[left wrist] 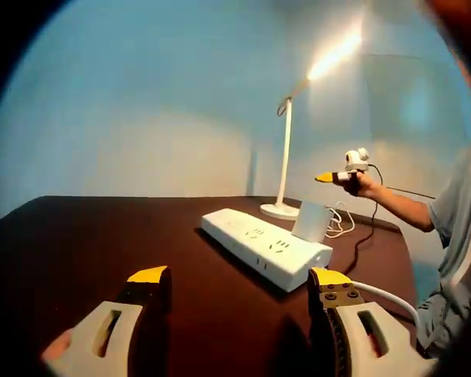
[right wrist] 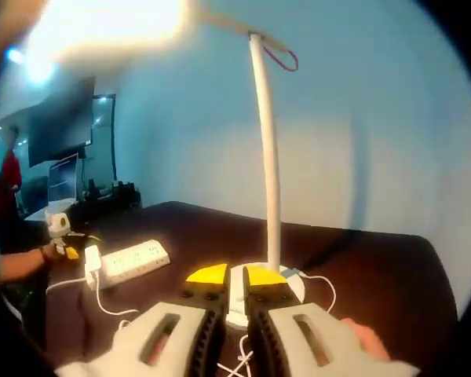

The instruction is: Insert the desk lamp plug into the socket, turn on the power strip switch, turn on the lamp switch, then turn off the lamp switch, turn off the power strip switch, and remove the plug from the socket.

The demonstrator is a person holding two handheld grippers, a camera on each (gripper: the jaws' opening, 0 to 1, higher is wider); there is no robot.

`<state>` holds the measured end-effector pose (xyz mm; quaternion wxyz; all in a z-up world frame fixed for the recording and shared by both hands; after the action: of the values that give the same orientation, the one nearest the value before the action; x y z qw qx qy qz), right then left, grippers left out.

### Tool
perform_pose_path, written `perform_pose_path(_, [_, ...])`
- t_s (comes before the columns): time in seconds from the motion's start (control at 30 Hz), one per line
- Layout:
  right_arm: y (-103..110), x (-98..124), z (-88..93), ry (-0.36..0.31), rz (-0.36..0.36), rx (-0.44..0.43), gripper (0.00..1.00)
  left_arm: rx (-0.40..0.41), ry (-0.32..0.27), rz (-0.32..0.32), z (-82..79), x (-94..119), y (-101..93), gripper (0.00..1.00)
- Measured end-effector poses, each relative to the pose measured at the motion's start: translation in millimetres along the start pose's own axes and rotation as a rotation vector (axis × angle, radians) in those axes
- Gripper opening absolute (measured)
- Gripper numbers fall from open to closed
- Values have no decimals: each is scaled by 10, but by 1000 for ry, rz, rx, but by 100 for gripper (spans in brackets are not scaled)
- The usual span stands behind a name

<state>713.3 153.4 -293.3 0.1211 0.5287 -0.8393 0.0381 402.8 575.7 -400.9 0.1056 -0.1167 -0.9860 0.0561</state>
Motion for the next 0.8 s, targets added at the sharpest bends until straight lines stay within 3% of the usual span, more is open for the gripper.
perform_pose_path(0.27, [246,255,-6,-32,12,-15,18,-2,-6,13,-9,17,-28,68])
perform_pose_path(0.57, [262,528,4,-69,70,-3,29,-26,13,11,-1,-3,-43,67])
perform_pose_path(0.8, [410,682,58,-86,98,14,29,-26,-32,7,-53,21,-50,63])
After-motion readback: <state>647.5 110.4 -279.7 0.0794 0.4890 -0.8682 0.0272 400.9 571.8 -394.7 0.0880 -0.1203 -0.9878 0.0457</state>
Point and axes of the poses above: the point that each gripper's makers call its tool centre point, and the gripper's own axes: x roughly backward along the fingers, y roughly to its left, z roughly out of its underside, the point moved 8 cm from there along x, roughly backward along the fingers, and after that the axes turned 4 degrees about y, right-handed, at the moved point
